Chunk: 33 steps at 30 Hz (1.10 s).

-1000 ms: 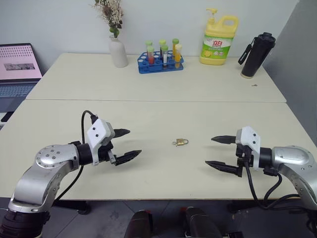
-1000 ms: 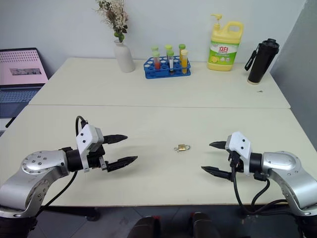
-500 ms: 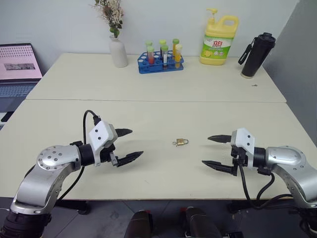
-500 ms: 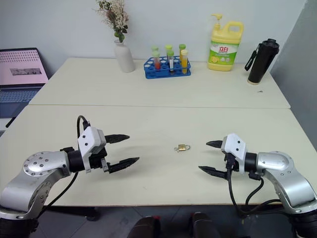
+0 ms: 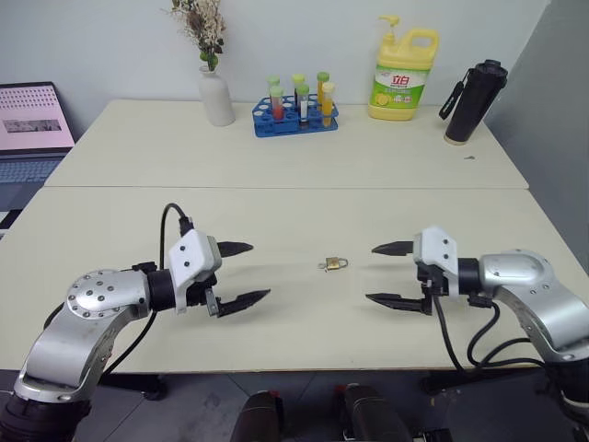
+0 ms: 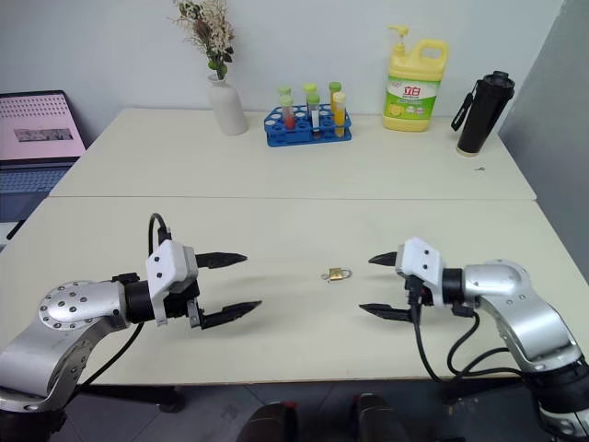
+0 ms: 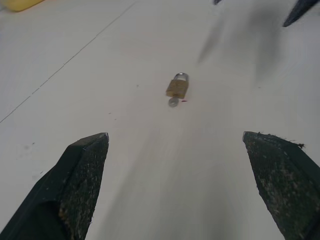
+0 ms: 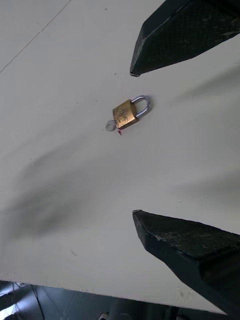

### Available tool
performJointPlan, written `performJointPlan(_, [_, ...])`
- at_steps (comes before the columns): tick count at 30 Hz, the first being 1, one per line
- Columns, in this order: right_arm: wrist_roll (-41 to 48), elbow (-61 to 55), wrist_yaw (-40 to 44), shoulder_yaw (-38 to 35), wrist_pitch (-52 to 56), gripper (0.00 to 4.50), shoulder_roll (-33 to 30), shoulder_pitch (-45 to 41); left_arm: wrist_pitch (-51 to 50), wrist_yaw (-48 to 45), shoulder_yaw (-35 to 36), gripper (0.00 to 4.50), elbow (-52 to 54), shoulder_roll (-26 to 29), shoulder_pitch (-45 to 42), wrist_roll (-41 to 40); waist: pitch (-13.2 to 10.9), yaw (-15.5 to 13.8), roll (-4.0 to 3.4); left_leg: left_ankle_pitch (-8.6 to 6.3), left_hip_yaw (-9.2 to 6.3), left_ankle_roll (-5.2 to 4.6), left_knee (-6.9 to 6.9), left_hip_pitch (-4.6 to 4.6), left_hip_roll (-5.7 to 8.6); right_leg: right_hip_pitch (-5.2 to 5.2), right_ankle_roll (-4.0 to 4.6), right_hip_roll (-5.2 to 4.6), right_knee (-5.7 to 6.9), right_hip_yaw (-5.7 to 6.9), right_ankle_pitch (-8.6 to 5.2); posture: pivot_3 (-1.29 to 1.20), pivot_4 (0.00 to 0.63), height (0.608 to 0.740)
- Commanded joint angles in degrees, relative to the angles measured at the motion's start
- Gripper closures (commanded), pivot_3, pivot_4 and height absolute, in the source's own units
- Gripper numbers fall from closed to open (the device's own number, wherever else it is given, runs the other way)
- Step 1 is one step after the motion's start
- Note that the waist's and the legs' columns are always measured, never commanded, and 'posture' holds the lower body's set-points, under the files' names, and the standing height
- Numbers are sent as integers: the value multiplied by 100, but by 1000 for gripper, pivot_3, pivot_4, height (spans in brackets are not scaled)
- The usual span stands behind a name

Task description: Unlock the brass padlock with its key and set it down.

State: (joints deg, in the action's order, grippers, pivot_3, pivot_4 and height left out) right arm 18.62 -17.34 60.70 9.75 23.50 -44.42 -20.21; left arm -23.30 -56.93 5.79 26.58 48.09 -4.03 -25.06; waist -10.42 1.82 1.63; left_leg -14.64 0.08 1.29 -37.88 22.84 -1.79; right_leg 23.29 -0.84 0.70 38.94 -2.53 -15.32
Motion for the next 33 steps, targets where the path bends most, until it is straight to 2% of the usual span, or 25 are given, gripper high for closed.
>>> performJointPlan(1, [-350,513,111,388,-260,12,275,-517,99,-39,-114,0,131,17,-59,26,0,-3,-1,0,0,0,0,0,1,0,0,1,0,0,0,0,150,740])
performJointPlan(9, [-900,2507,423,1014,-884,12,1238,-1628,381,0,-377,0,-34,-1,-202,427,-1,-3,-1,0,4,0,-1,3,5,2,7,2,1,2,4,0,150,740])
performJointPlan(17, [-1320,4261,723,1171,-1477,12,1823,-2249,391,85,-415,0,98,-71,-135,503,-2,-3,-2,0,2,0,-1,4,4,2,19,1,2,2,11,0,150,740])
performJointPlan(29, [-1634,5107,850,1132,-1804,12,2011,-2409,312,161,-413,0,137,-176,-173,439,-2,-3,-3,0,1,0,-1,0,2,1,23,0,6,2,13,0,150,740])
performJointPlan(31, [-1695,5140,802,1147,-1878,368,2037,-2386,313,163,-434,0,137,-187,-180,460,-2,-3,-3,0,1,0,-2,0,2,0,22,0,6,2,13,0,150,740])
performJointPlan(33, [-1713,5141,780,1148,-1892,928,2062,-2368,324,152,-438,0,133,-189,-171,481,-2,-2,-3,0,0,0,-2,-1,2,0,23,0,8,2,14,0,150,740])
